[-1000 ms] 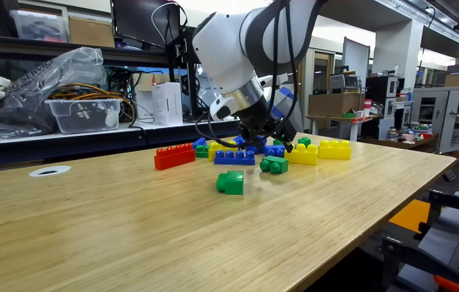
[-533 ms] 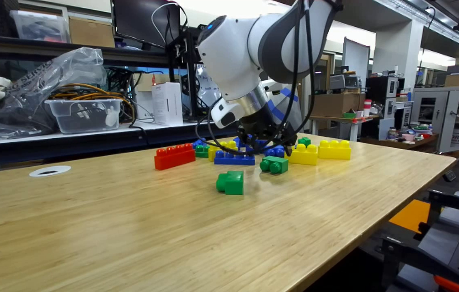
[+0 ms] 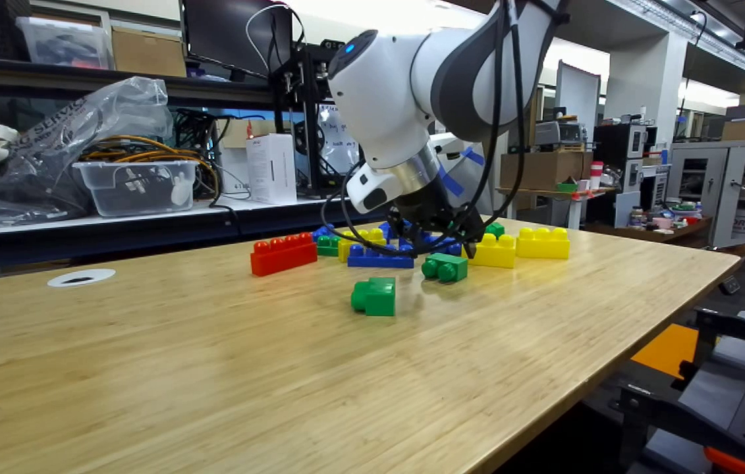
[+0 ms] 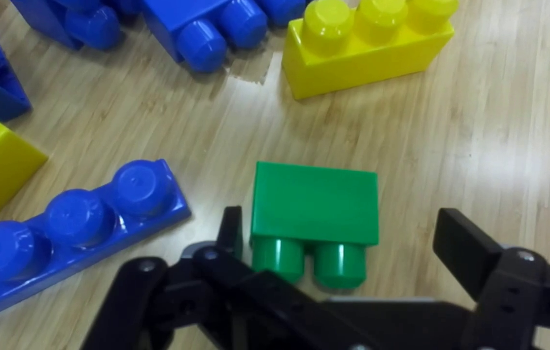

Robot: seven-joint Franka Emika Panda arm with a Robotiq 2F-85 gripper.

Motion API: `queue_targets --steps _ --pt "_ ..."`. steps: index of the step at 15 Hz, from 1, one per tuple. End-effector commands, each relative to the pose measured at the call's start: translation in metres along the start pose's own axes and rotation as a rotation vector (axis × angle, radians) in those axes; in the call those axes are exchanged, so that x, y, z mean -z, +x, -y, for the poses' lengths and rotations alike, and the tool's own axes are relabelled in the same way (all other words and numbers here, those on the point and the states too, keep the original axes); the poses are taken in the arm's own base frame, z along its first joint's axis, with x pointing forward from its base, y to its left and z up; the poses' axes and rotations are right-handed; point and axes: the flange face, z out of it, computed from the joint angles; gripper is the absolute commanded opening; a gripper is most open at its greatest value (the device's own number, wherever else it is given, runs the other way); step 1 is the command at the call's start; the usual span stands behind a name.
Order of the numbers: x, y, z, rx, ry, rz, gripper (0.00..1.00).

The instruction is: Set one green block upright on the table

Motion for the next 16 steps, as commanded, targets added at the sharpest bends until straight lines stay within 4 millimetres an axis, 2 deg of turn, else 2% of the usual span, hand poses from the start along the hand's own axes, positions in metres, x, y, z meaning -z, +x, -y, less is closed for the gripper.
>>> queue_targets --steps 1,16 --pt "-0.0007 -0.0017 0.0036 -0.023 -0.042 -0.006 1.00" --pt "-0.0096 -0.0081 0.0012 -0.082 -0.045 -0.005 1.00"
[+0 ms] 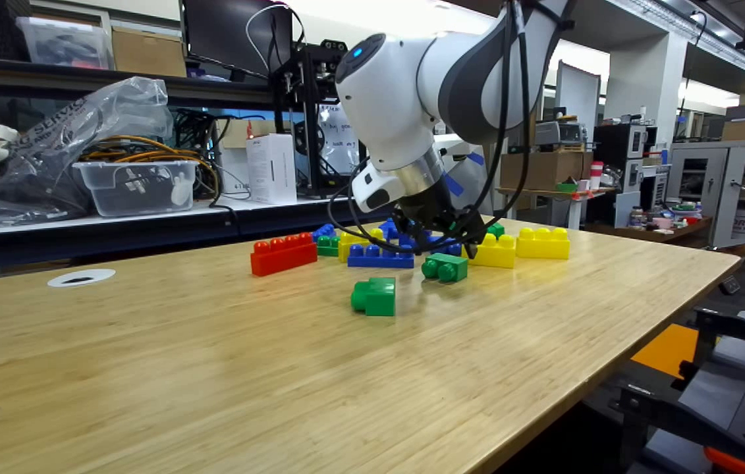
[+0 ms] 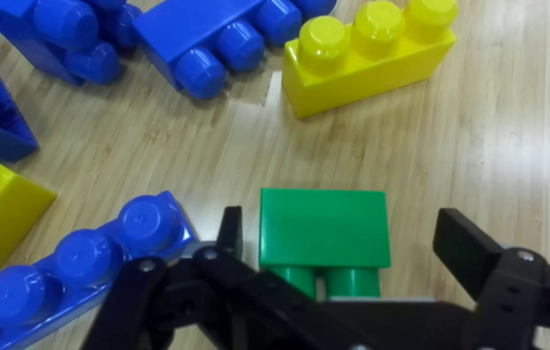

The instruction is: Set one green block upright on the table

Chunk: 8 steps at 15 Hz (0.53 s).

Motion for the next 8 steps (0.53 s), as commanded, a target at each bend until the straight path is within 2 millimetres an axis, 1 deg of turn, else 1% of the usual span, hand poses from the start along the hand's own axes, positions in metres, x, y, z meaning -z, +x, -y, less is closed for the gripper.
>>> queue_targets --steps 1,8 --pt "-0.0027 -0.0001 -0.0002 -0.006 -0.029 -0.022 1.00" --pt "-0.0084 0.0022 -0.0020 -0.006 -0.027 -0.036 1.00"
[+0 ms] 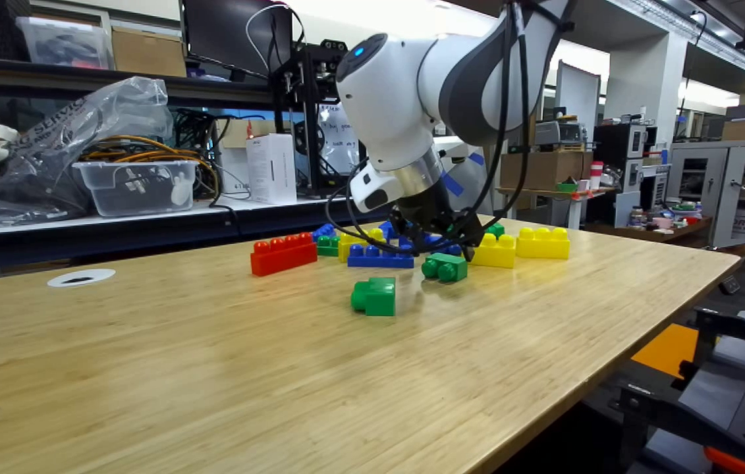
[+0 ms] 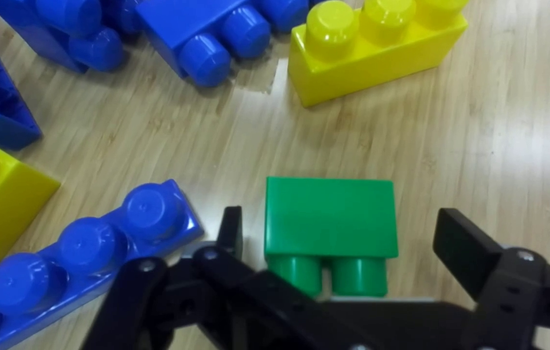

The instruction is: Set one green block upright on the table

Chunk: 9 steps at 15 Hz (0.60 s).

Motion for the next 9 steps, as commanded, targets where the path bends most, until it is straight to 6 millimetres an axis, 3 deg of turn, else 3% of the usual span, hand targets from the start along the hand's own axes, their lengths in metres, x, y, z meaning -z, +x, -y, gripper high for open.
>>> queue_targets --steps 1,9 --pt "-0.0092 0.0000 -0.0006 -0.007 -0.014 -0.018 1.00" --pt "-0.0159 0.0032 -0.0003 -0.004 -0.008 -0.028 1.00"
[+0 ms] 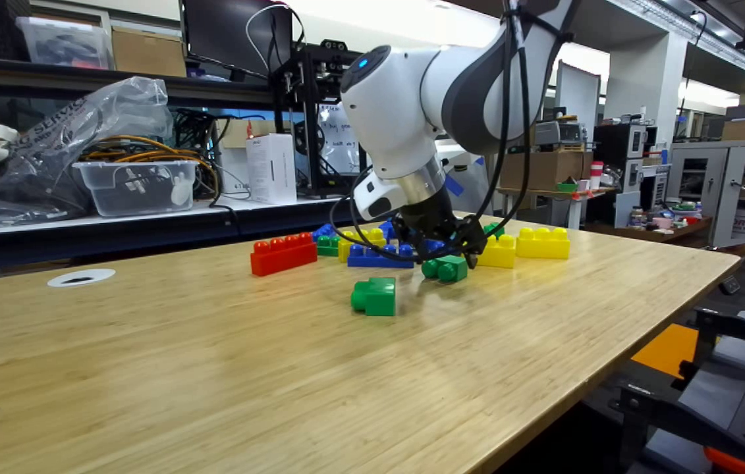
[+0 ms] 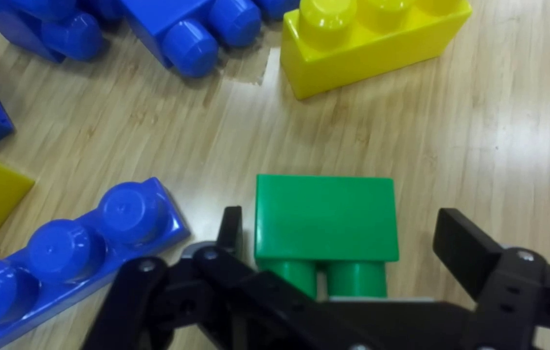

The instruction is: Set one green block upright on the table

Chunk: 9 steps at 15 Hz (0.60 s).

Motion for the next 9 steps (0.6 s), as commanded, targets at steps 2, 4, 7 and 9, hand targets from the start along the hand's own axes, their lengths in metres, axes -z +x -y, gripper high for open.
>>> queue_targets --steps 2,4,7,9 --pt "-0.0042 0.0010 -0.0028 -0.005 -0.023 -0.015 1.00" --pt "-0.0045 0.0018 -0.0028 -0.004 -0.025 -0.017 1.00" --pt "-0.0058 0.0028 -0.0023 -0.001 -0.024 -0.018 0.72" --pt "-0.0061 0.0030 -0.0020 0.000 -0.024 -0.016 0.58"
